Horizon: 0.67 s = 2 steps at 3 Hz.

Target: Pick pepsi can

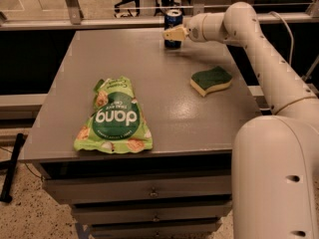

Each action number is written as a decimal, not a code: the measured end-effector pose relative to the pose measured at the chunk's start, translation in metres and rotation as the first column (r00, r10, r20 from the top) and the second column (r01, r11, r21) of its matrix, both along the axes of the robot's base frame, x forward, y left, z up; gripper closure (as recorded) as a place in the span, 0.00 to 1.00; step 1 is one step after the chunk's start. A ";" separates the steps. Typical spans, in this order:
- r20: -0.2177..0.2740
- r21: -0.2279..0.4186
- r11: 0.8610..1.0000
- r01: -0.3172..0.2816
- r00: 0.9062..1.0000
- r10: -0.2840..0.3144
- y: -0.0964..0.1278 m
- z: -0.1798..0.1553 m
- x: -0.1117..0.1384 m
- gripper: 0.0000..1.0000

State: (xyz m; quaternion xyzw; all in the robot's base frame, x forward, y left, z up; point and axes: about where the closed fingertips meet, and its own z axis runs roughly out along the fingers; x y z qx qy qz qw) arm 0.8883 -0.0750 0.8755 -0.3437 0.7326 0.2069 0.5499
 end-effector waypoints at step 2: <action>-0.020 0.088 0.995 -0.052 0.998 0.054 -0.012 0.018 -0.030 0.87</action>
Offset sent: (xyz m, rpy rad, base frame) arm -0.0697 -0.0335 0.0455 0.1939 0.0421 0.1200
